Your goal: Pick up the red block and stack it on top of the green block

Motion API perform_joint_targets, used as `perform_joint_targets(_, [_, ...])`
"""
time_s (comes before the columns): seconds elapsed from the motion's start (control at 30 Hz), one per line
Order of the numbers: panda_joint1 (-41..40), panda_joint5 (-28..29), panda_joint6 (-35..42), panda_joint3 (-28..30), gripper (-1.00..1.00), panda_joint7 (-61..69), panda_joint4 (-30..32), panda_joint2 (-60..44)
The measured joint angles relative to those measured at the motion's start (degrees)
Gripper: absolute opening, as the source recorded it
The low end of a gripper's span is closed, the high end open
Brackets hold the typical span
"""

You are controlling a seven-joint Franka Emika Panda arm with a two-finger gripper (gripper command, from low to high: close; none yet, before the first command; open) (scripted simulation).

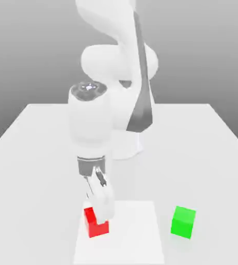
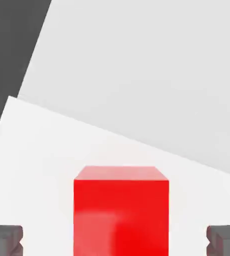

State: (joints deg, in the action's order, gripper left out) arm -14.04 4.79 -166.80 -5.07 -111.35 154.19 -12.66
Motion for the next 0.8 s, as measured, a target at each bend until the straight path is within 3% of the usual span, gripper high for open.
perform_joint_targets(0.03, [0.6, 0.6, -1.7, 0.8, -1.0, -0.5, -0.3, -2.1])
perform_joint_targets(0.27, [0.8, 0.8, -2.3, 1.0, -1.0, -0.7, -0.4, -2.6])
perform_joint_targets(0.47, [0.1, -3.4, 6.8, -1.2, -1.0, 2.7, 1.2, 8.2])
perform_joint_targets(0.73, [19.1, -5.4, 14.7, -11.3, -1.0, 20.0, -1.6, 13.3])
perform_joint_targets(0.8, [24.5, -3.8, 13.0, -11.3, -1.0, 20.6, -2.0, 11.2])
